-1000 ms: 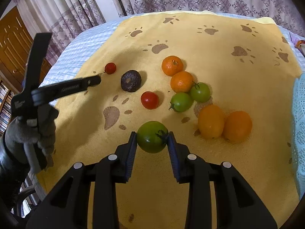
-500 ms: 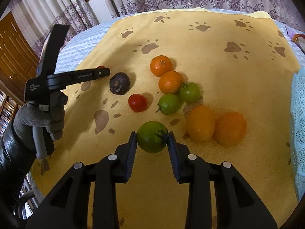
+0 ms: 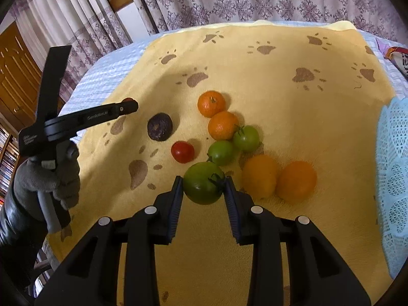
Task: Organize fruits
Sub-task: 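Carry both tomatoes to the blue basket and open both tools inside it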
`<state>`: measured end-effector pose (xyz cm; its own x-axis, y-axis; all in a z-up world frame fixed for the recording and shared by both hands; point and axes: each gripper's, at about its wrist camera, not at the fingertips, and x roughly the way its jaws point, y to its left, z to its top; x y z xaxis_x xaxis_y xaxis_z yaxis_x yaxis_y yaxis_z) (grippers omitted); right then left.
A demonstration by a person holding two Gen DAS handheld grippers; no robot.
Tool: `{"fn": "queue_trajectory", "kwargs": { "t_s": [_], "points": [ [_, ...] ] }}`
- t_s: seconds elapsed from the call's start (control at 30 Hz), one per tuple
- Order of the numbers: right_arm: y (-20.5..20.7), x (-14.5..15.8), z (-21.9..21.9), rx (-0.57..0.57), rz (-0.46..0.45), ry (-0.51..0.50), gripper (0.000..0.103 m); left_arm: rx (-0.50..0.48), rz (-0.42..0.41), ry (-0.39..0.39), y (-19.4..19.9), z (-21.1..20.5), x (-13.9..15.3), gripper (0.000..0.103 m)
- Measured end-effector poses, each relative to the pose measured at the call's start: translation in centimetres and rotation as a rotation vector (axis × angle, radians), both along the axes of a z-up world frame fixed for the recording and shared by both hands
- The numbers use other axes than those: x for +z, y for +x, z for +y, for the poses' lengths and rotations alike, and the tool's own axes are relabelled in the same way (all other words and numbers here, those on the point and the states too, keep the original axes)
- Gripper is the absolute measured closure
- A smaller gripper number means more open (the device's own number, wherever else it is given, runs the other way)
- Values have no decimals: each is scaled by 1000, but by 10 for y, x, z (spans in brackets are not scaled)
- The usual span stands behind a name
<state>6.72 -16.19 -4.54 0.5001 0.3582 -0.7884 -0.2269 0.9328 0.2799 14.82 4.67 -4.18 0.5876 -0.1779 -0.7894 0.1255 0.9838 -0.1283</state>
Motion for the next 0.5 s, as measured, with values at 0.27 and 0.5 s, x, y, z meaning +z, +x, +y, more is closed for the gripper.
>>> {"fn": "queue_trajectory", "kwargs": {
  "t_s": [0.27,0.5],
  "points": [
    [-3,31,-14,-49,-76,18,69,-40,-86,-7,-29,-34,44,77],
    [-6,63,-36,-109,-153,18,69,-112,-138,-30,-50,-66,74,77]
  ]
}}
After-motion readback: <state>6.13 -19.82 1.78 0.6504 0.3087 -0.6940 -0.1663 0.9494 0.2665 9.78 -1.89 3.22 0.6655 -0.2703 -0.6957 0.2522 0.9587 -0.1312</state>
